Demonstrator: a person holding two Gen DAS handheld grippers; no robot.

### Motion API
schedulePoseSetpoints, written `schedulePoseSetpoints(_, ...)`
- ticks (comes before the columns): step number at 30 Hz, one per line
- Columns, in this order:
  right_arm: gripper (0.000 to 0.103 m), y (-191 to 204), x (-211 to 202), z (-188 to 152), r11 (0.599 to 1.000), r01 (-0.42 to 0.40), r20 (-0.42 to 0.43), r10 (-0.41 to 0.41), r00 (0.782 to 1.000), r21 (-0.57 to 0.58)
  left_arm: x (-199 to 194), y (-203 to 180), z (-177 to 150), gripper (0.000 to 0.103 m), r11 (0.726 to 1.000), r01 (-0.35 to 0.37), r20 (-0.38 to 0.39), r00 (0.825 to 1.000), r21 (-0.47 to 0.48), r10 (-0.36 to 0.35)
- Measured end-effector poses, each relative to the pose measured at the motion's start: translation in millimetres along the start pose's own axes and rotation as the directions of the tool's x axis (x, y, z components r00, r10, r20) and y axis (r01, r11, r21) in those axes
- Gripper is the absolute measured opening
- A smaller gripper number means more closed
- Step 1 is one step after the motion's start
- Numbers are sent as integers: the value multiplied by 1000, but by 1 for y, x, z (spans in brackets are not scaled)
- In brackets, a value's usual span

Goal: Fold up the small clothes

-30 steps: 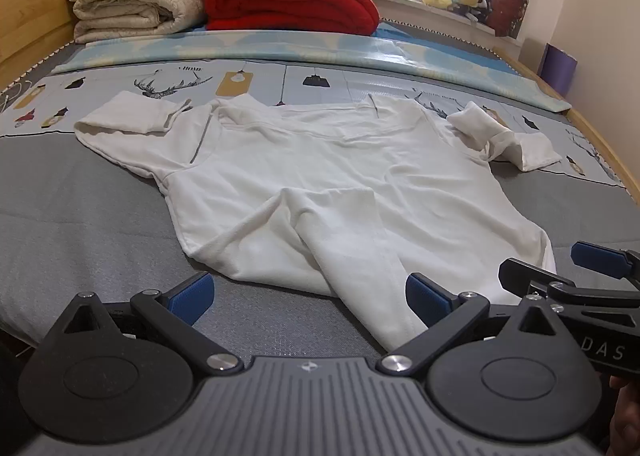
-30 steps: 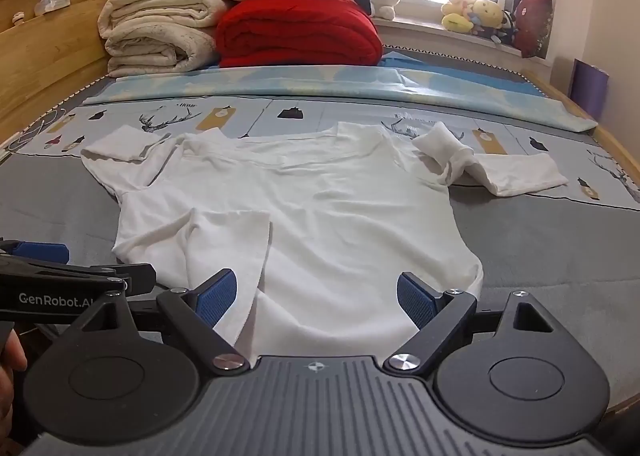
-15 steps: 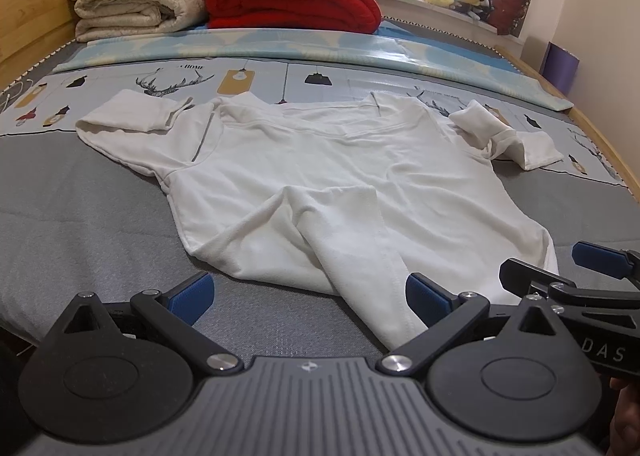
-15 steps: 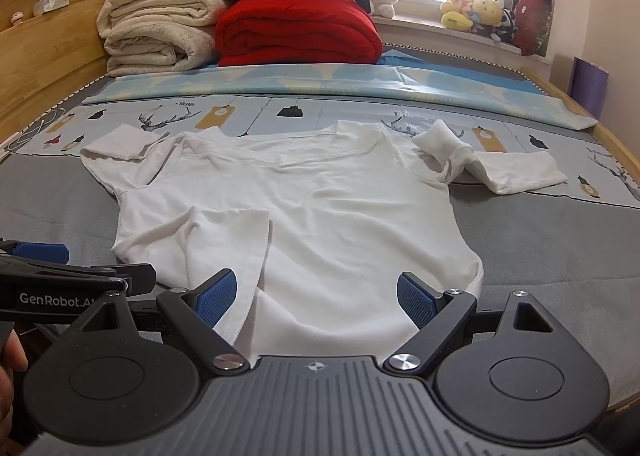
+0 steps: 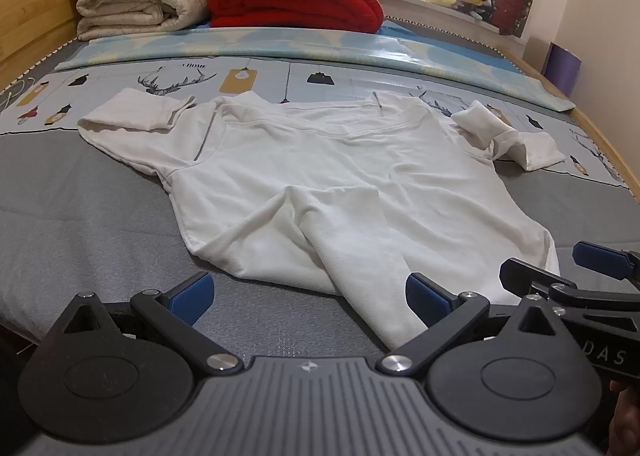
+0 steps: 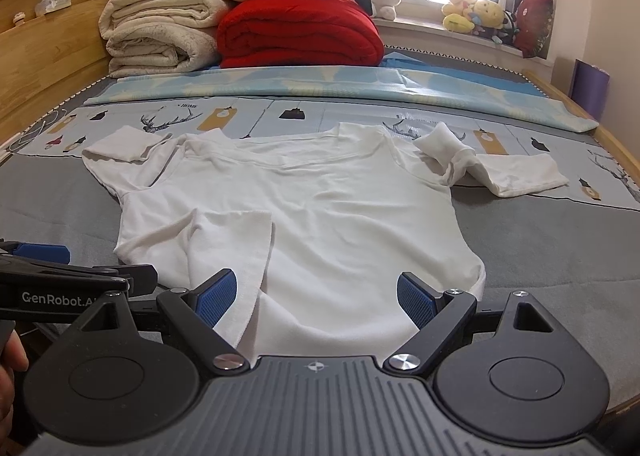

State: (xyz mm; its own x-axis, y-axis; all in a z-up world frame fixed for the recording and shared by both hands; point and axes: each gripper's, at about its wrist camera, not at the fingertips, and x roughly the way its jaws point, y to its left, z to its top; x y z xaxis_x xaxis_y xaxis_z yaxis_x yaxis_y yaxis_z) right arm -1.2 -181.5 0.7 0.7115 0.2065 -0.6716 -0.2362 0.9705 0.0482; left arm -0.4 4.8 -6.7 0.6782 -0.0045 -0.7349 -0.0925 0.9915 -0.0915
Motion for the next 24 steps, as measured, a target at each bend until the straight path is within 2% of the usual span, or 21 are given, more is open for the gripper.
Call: schedulePoseSetpoints(24,88,2,-1,1,1000,-2,3,2,1000,-4,3,1,-1,102,1000,-5,-4,1000,2,5)
